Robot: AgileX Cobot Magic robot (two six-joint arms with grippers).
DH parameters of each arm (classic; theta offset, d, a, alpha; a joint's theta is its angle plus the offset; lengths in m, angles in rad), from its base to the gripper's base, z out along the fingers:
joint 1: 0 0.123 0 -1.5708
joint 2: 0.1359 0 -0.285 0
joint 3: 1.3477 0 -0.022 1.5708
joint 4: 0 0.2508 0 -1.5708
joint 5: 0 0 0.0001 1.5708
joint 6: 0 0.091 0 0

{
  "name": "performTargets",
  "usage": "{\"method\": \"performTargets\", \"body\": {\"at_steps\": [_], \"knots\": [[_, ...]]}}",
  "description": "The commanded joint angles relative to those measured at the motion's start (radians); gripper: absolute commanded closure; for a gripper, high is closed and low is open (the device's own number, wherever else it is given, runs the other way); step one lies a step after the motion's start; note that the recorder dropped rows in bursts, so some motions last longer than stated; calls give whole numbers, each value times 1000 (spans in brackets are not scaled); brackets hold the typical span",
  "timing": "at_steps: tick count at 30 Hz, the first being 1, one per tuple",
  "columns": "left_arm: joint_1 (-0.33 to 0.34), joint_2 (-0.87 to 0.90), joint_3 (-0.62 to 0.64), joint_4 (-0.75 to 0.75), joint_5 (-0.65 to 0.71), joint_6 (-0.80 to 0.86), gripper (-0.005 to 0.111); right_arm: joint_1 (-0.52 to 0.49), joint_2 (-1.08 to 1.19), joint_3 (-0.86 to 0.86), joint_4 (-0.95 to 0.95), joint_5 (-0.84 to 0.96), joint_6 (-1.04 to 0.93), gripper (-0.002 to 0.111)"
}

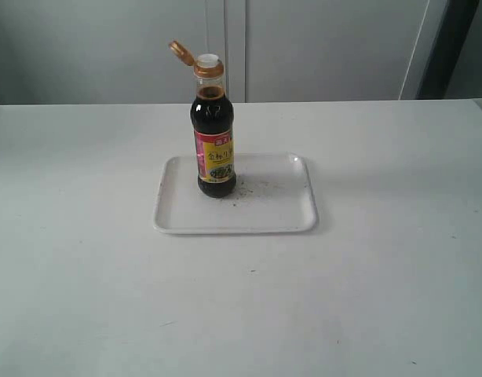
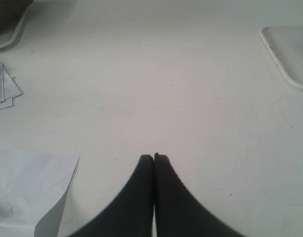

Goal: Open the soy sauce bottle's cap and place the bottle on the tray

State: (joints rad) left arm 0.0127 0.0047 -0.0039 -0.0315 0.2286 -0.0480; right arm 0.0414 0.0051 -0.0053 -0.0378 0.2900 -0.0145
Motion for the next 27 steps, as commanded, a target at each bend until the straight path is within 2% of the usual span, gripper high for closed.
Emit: {"method": "performTargets", "body": {"at_steps": [1,27], "knots": [[3,-5,4,-8,0,0,107,-2,-5,5,-12,-15,14,108],[3,-5,4,-8,0,0,107,-2,-5,5,3,51,14,108]]}}
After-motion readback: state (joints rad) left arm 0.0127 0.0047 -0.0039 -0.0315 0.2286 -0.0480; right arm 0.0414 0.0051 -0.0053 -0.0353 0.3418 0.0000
